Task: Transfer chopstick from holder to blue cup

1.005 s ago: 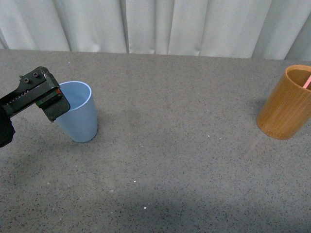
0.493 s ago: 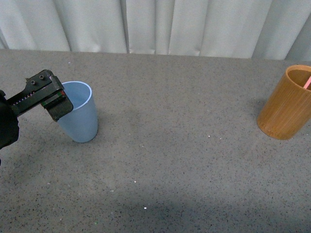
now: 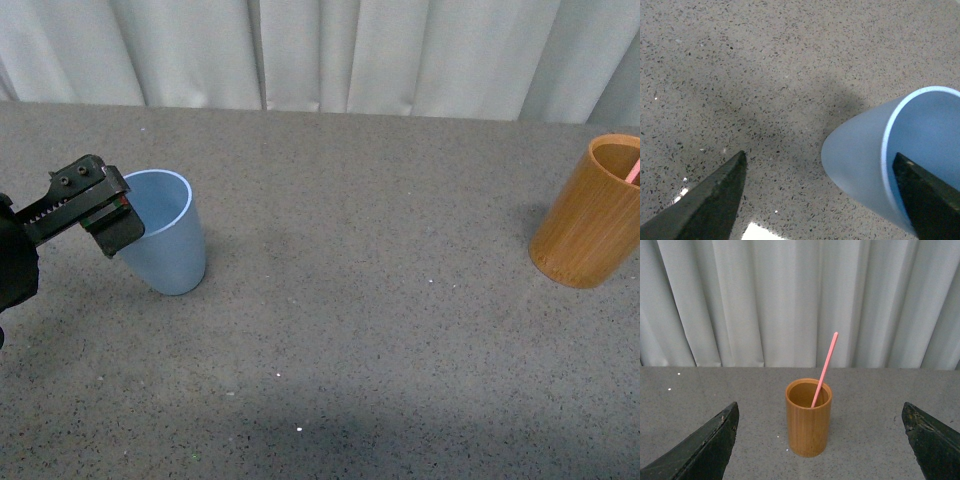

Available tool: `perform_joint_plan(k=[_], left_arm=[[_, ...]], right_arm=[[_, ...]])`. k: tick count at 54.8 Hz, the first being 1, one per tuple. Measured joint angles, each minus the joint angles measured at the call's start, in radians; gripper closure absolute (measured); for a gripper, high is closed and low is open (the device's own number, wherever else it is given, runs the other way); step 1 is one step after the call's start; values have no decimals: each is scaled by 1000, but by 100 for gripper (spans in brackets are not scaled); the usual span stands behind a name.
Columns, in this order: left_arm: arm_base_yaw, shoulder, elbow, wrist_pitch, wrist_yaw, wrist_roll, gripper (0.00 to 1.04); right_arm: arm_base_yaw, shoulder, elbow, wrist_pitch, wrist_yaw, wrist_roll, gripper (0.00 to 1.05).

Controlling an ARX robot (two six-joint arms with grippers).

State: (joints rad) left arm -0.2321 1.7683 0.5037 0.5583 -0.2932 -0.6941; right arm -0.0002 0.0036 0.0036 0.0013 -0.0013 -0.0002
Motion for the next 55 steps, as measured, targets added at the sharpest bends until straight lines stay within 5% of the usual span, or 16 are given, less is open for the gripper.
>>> perform_joint_plan(k=[28, 55], left_arm=[[-33, -3, 2, 40, 14, -9, 101], [-13, -146, 37, -22, 142, -47, 101]], right_arm=[[0, 0, 0, 0, 0, 0, 10], [0, 0, 0, 0, 0, 0, 10]])
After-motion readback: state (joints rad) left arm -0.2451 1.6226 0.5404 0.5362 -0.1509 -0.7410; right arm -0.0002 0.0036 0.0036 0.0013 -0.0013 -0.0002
